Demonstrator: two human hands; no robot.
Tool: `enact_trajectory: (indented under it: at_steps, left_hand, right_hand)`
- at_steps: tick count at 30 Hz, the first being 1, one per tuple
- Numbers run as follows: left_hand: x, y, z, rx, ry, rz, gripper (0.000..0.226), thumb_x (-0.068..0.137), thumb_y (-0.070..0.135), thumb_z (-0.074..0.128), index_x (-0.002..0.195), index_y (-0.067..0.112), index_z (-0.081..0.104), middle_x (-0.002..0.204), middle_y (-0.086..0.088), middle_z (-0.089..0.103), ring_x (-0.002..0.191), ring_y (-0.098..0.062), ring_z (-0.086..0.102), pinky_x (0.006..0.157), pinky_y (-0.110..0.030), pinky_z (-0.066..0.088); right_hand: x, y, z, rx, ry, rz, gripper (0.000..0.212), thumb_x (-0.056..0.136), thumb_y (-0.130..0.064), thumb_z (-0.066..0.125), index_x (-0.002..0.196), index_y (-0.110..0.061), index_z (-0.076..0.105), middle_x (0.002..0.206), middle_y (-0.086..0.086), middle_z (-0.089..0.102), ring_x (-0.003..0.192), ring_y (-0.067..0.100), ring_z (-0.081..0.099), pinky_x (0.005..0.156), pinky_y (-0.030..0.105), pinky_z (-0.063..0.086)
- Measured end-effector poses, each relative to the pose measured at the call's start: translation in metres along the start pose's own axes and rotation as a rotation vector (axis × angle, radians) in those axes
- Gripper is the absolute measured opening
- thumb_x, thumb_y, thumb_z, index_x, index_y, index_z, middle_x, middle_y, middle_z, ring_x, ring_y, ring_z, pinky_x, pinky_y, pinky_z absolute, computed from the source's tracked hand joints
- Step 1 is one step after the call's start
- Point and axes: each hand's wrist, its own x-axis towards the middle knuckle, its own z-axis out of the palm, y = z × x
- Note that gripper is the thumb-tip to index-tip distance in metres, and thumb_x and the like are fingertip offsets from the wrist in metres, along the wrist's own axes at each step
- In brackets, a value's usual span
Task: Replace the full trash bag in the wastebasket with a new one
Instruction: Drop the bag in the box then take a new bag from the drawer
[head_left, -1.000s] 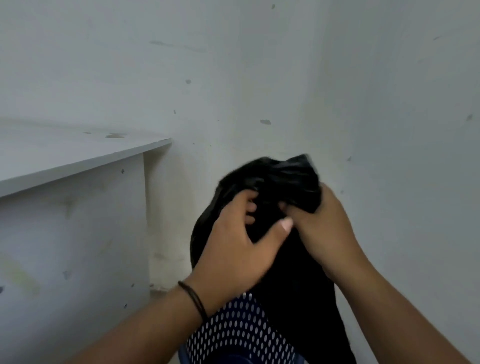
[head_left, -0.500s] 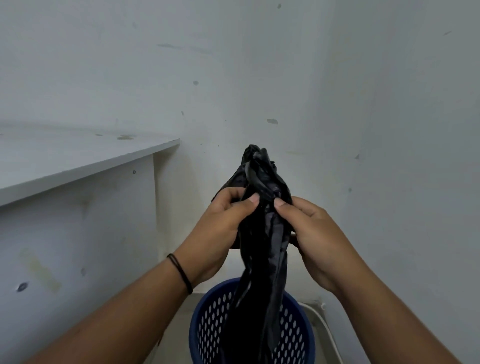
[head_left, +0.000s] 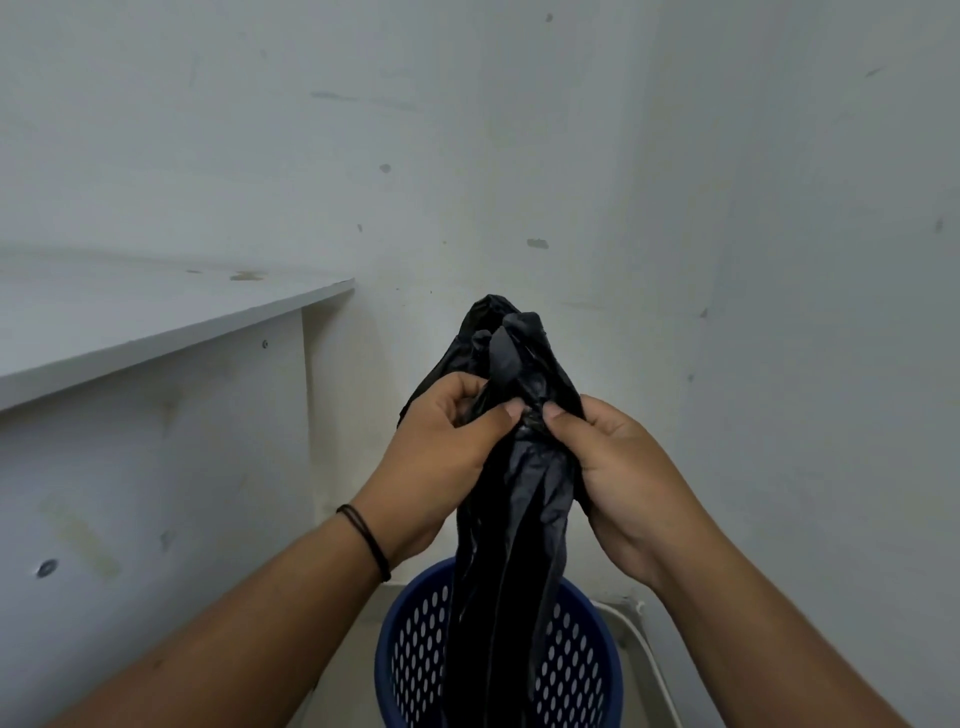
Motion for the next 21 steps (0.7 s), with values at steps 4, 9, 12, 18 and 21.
enact_trajectory:
  at_steps: [4,9,12,18,21]
  left_hand:
    - [0.000,0.001,0.000,0.031,0.067,-0.002,0.012,0.090,0.012,0.058,0.079,0.017,0.058,0.078,-0.003,0.069,0.071,-0.016,0.066,0.063,-0.029,0.055]
    - [0.003,0.007,-0.022,0.105,0.187,-0.015,0.013,0.090,0.011,0.056,0.080,0.014,0.050,0.082,-0.009,0.062,0.077,-0.023,0.059,0.075,-0.041,0.049]
    - [0.010,0.011,-0.050,0.165,0.240,-0.029,0.014,0.091,0.010,0.055,0.079,0.015,0.049,0.082,-0.010,0.061,0.078,-0.022,0.057,0.075,-0.041,0.048]
    - [0.031,0.017,-0.102,0.310,0.376,-0.022,0.023,0.089,0.005,0.056,0.070,0.017,0.048,0.072,-0.008,0.060,0.061,-0.016,0.061,0.064,-0.034,0.050]
    - [0.040,0.021,-0.118,0.331,0.481,-0.007,0.018,0.086,0.008,0.059,0.073,0.015,0.050,0.078,-0.012,0.060,0.068,-0.023,0.060,0.071,-0.041,0.051]
  right_hand:
    - [0.002,0.004,-0.005,-0.016,0.079,-0.010,0.012,0.092,-0.011,0.055,0.092,-0.013,0.066,0.086,0.009,0.075,0.075,0.019,0.072,0.058,0.024,0.055]
    - [0.011,-0.001,-0.036,-0.127,0.352,-0.083,0.015,0.089,-0.006,0.052,0.082,-0.013,0.063,0.076,0.008,0.073,0.065,0.019,0.070,0.053,0.026,0.054]
    - [0.014,-0.008,-0.065,-0.309,0.491,-0.123,0.014,0.087,-0.009,0.050,0.088,-0.016,0.062,0.086,0.010,0.070,0.075,0.027,0.068,0.067,0.039,0.055]
    - [0.007,-0.015,-0.102,-0.479,0.644,-0.216,0.016,0.085,-0.012,0.048,0.083,-0.020,0.061,0.087,0.008,0.066,0.072,0.023,0.062,0.062,0.031,0.047]
    - [0.003,-0.012,-0.121,-0.470,0.732,-0.206,0.016,0.085,-0.012,0.047,0.089,-0.018,0.060,0.087,0.008,0.064,0.069,0.021,0.059,0.058,0.025,0.044]
